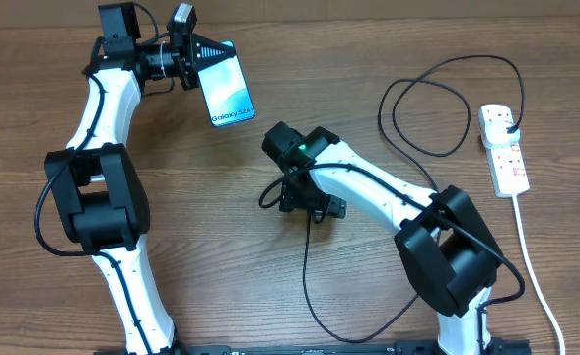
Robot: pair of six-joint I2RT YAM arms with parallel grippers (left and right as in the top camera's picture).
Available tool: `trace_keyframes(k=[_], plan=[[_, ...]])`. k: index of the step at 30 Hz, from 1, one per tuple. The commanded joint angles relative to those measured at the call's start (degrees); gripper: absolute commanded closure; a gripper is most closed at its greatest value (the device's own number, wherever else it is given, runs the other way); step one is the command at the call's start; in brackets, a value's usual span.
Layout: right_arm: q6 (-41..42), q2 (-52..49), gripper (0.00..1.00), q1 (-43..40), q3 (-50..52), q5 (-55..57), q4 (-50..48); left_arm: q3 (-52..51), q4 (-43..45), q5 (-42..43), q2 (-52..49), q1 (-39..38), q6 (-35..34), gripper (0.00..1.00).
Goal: Plug charger to phone and switch on socket
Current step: 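Align the right gripper fingers over the cable connector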
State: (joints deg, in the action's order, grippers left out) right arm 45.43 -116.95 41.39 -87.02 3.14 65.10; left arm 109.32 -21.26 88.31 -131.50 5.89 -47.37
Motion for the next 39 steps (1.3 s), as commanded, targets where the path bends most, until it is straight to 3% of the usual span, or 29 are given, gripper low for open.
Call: trace_keyframes(k=[1,10,18,39], plan=[[0.68,-2.71,0.24,0.13,-1.33,1.27,-0.28,0.37,0.07,2.23,1.75,0.11,0.9,0.96],[1.07,-2.89,0.26,0.13,-1.07,1.29,-1.11,0.37,0.07,2.21,1.75,0.11,0.92,0.96],[1.07,-2.99,0.42,0.13,0.74,1.31,-2.03,0.37,0.07,2.23,1.75,0.11,0.92,0.96],[1.09,-3.02,0.44,0.13,1.53,1.25,-3.08,0.37,0.07,2.23,1.75,0.11,0.92,0.96]])
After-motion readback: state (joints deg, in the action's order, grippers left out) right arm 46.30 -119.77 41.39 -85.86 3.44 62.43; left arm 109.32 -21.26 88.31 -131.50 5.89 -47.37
